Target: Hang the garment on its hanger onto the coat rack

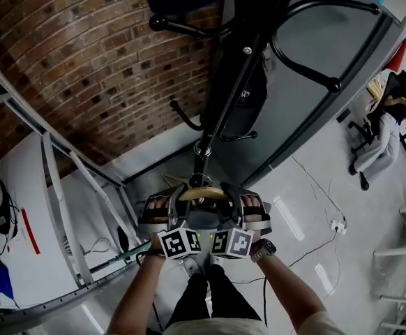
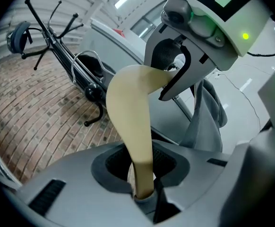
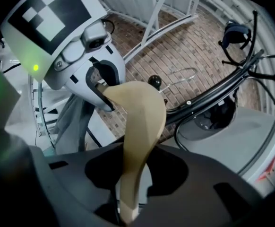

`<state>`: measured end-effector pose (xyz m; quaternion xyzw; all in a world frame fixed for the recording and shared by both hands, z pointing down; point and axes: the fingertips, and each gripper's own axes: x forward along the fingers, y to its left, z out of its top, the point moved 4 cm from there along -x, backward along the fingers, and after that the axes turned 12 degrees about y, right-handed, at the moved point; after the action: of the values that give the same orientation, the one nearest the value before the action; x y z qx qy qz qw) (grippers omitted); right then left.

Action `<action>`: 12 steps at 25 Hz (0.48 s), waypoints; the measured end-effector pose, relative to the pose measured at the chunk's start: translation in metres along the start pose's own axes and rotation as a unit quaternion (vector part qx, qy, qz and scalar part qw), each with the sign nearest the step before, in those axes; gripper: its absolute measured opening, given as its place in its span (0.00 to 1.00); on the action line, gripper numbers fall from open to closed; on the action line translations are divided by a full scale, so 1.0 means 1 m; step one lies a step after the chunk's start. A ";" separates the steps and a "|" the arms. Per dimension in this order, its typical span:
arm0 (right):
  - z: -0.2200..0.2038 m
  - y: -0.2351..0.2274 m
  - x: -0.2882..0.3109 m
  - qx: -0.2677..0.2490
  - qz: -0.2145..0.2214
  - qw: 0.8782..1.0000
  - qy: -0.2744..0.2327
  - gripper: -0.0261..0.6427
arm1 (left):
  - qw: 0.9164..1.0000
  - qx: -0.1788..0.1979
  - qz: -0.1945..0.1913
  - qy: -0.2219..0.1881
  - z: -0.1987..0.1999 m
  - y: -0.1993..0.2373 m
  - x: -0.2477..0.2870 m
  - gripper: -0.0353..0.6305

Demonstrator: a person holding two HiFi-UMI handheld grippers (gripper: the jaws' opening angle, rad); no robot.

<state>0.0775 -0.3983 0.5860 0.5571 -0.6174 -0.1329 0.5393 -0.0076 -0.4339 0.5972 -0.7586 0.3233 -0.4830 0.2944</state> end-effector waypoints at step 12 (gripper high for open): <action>-0.002 0.008 0.064 -0.011 0.030 0.999 0.013 0.22 | 0.999 0.016 -0.026 0.016 -0.011 -0.004 0.060 0.19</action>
<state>0.0878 -0.4481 0.6264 0.5340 -0.6254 -0.1162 0.5570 0.0028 -0.4790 0.6369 -0.7542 0.3001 -0.5075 0.2890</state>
